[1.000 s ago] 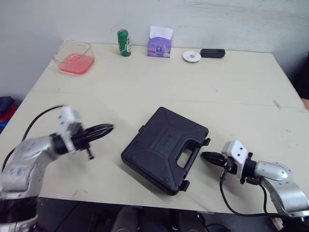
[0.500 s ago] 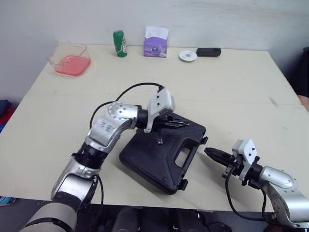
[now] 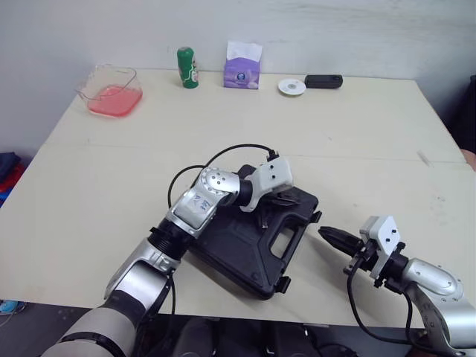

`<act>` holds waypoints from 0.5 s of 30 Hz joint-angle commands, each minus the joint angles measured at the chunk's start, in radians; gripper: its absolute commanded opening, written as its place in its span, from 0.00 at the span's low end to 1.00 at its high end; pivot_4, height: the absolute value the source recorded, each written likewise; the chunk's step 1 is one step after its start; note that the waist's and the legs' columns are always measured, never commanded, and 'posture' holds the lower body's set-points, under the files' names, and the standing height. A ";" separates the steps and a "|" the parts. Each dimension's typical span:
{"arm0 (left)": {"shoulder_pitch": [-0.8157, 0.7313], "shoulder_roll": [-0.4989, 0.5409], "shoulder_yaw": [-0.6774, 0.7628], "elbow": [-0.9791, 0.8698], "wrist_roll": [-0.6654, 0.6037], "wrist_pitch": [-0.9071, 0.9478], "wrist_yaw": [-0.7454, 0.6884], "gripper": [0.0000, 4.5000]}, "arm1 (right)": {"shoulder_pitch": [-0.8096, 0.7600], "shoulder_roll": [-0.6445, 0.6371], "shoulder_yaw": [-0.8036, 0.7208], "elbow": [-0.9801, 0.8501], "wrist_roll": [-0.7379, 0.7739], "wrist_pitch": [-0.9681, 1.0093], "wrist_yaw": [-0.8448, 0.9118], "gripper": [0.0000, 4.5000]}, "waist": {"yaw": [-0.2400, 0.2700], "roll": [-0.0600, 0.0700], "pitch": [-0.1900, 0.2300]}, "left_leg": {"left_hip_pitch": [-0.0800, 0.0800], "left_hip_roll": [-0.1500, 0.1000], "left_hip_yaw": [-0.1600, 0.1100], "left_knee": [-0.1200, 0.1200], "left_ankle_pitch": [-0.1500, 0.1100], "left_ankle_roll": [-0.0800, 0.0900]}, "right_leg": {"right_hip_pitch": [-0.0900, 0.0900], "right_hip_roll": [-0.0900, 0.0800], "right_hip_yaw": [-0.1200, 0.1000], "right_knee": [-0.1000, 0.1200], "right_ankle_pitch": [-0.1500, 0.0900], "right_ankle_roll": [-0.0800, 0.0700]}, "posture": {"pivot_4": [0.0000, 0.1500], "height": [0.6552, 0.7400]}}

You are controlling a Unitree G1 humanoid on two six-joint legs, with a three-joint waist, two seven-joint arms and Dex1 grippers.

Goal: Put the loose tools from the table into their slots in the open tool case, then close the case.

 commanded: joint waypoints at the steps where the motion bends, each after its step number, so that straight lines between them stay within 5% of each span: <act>1: 0.056 -0.004 -0.089 0.133 0.088 0.040 0.004 0.00 | -0.016 -0.008 -0.012 -0.001 -0.010 -0.032 0.000 0.02 | 0.001 -0.001 -0.002 | 0.001 0.000 0.000 0.000 0.000 0.000 | 0.002 0.000 0.000 0.000 0.000 0.000 | 1.00 1.00; 5: 0.069 -0.010 -0.101 0.156 0.108 0.036 -0.004 0.00 | -0.048 -0.003 0.006 0.026 -0.022 -0.041 0.003 0.02 | -0.004 -0.002 -0.009 | 0.017 0.001 -0.004 -0.003 -0.008 0.005 | 0.020 -0.002 0.000 -0.008 0.000 -0.001 | 1.00 1.00; 15: 0.099 0.002 -0.075 0.123 0.094 0.069 0.004 0.00 | -0.116 0.010 0.032 0.091 -0.017 -0.073 0.023 0.02 | -0.006 -0.001 -0.022 | 0.017 0.002 -0.006 -0.004 -0.009 0.004 | 0.021 -0.004 -0.001 -0.010 -0.001 -0.002 | 1.00 1.00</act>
